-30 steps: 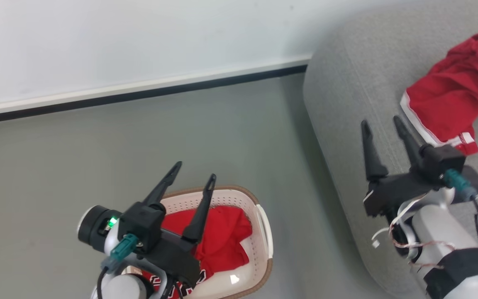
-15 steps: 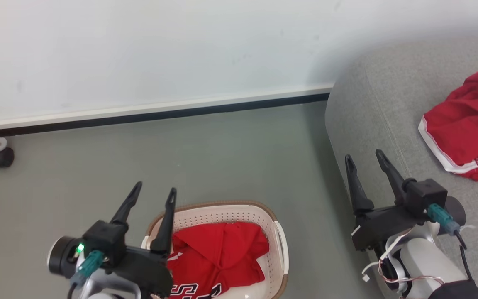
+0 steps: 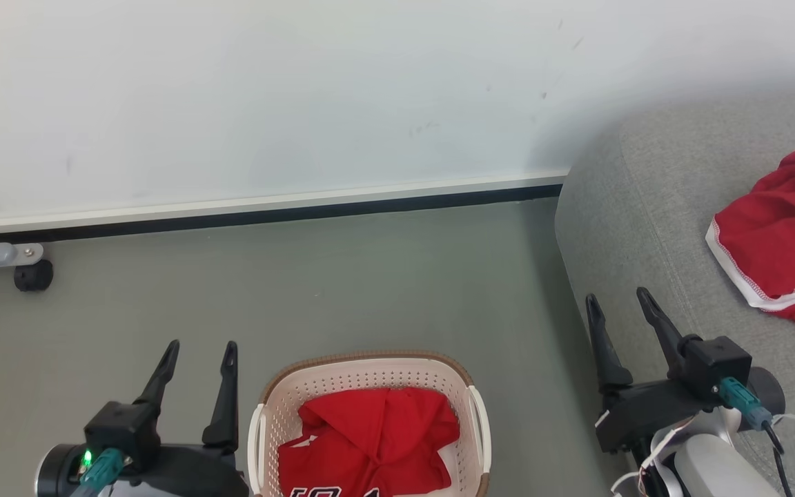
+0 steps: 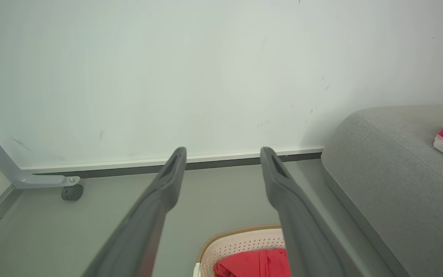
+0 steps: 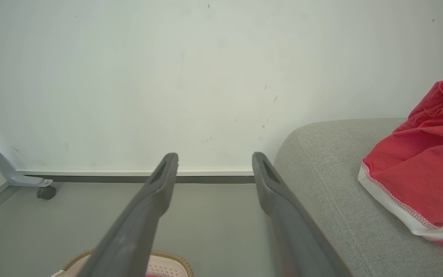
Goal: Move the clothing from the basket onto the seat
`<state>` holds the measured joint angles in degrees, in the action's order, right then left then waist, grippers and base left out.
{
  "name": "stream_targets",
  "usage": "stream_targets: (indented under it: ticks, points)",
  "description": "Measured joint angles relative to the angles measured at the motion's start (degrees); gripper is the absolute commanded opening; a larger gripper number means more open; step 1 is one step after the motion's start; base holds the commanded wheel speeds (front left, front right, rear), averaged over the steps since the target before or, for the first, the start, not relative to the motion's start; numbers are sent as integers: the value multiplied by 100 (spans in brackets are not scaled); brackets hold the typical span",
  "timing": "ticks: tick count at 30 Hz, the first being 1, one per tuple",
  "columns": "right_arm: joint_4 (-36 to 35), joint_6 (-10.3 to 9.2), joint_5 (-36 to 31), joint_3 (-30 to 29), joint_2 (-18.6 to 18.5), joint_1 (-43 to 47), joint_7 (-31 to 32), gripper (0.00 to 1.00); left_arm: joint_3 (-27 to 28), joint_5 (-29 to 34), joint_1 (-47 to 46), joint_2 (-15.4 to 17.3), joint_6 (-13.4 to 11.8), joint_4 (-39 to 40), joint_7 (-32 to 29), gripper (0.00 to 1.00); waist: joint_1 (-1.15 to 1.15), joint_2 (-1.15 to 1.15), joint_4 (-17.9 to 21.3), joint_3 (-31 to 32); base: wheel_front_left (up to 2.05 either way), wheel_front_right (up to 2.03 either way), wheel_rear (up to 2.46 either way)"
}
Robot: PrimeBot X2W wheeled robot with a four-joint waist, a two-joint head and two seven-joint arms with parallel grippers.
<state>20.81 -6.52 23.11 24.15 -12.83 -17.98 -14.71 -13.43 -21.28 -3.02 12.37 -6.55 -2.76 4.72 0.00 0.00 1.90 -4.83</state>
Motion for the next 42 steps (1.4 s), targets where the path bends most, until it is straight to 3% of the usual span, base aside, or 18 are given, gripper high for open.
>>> stream_targets:
  ticks: [15,42]
  points:
    - [-159,-13,0,-176,-31,403,56,100,380,-27,347,-81,-49,15,79,100,0,0,-19,152,0,0,0]
    - [-480,-62,-99,-387,-38,465,303,100,526,79,469,-281,-52,114,34,100,0,1,-28,183,0,0,0]
